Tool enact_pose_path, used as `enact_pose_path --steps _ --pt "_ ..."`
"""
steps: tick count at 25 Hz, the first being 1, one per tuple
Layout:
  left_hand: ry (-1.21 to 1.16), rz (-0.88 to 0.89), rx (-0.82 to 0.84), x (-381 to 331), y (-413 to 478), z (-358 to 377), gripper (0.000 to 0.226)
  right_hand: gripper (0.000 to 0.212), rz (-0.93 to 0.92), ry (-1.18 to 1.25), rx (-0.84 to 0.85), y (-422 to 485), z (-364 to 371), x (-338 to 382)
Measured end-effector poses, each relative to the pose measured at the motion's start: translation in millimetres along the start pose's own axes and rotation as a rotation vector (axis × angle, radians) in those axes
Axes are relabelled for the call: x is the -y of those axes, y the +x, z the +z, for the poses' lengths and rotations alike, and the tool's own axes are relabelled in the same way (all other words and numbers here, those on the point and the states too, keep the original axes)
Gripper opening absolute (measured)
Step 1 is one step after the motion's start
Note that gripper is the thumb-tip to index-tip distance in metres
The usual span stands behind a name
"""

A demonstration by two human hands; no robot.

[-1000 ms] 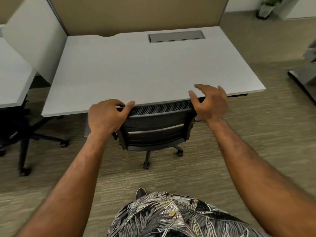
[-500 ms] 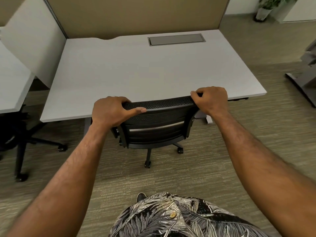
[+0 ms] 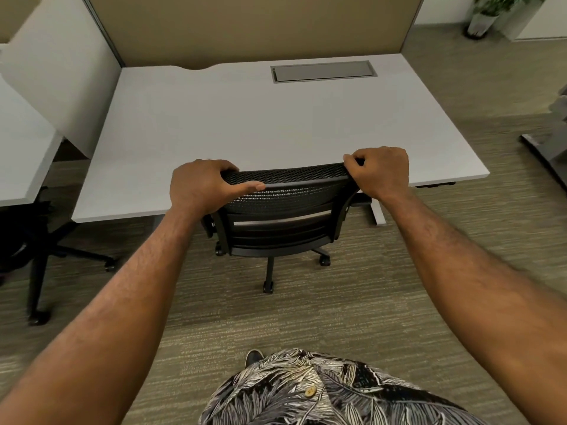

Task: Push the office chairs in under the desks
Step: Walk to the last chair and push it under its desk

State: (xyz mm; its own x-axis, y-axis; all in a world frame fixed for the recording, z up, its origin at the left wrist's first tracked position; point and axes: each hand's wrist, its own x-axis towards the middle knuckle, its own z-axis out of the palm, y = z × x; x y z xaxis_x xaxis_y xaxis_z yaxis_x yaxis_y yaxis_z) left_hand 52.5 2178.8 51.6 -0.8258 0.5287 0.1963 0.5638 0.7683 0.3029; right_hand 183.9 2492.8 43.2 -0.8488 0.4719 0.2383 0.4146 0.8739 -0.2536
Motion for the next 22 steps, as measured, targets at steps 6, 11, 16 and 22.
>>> enact_pose_path --steps 6,11,16,22 --pt "0.012 -0.011 -0.011 1.6 2.0 0.4 0.105 0.052 -0.017 0.003 -0.054 1.3 1.8 0.1" --pt "0.024 -0.018 0.011 -0.4 -1.0 0.3 0.103 0.038 -0.021 0.168 -0.222 -18.3 9.4 11.9" --pt "0.110 0.150 -0.214 3.6 -46.8 25.3 0.075 0.057 -0.065 0.234 -0.250 -85.7 48.8 47.5" --pt "0.115 0.254 -0.139 55.5 -114.9 57.3 0.081 0.078 0.043 0.289 -0.128 -150.3 93.1 92.9"
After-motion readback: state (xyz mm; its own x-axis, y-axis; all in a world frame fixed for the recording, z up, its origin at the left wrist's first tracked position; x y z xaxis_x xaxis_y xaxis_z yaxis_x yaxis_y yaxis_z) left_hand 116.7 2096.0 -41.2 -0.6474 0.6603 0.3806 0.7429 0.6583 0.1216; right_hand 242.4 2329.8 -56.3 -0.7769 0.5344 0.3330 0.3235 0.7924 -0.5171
